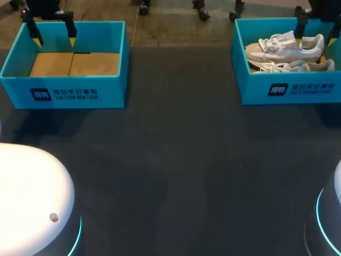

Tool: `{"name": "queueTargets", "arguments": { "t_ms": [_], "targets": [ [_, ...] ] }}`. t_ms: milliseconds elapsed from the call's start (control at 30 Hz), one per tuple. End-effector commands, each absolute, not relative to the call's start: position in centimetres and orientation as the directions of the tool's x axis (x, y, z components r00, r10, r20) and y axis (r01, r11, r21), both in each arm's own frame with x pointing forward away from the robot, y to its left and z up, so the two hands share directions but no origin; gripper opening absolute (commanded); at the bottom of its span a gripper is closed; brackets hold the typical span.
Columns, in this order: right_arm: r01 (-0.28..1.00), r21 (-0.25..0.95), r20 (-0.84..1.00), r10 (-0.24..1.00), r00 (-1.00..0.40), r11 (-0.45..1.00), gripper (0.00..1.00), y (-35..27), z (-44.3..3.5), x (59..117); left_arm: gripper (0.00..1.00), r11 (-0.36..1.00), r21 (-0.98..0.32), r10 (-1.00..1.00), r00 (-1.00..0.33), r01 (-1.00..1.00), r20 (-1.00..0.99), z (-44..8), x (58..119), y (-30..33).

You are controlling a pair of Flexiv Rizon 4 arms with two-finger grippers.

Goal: Take the shoe out of the shoebox, open the shoe tongue, remove and reinsert the insole, then place the shoe into the shoebox

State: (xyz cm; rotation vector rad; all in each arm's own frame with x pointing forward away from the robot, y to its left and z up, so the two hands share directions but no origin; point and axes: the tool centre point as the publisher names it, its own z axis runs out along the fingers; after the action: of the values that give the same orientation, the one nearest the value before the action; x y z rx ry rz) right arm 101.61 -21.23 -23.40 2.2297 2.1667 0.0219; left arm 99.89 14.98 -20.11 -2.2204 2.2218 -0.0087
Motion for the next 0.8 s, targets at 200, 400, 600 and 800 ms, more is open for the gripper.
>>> {"name": "queueTargets", "arguments": {
  "t_ms": [200,400,600,800],
  "targets": [
    [0.999,0.040,-0.009,1.000,0.028,-0.027,1.00,-21.4,-23.5,101.3,1.00,0.000,-0.003,-1.000,0.000,-1.000,0.002,-20.1,99.9,15.0],
    [0.999,0.040,-0.012,1.000,0.025,-0.024,1.00,-22.4,-23.9,101.4,1.00,0.000,-0.003,-1.000,0.000,-1.000,0.002,-20.1,99.9,15.0],
    [1.000,0.015,-0.051,0.999,-0.001,0.002,1.00,-24.7,-24.9,101.3,1.00,0.000,-0.003,-1.000,0.000,-1.000,0.002,-20.1,99.9,15.0],
    [1.000,-0.011,-0.065,0.998,0.017,-0.018,1.00,-26.2,-26.1,101.3,1.00,0.000,-0.003,-1.000,0.000,-1.000,0.002,-20.1,99.9,15.0]
  ]
}}
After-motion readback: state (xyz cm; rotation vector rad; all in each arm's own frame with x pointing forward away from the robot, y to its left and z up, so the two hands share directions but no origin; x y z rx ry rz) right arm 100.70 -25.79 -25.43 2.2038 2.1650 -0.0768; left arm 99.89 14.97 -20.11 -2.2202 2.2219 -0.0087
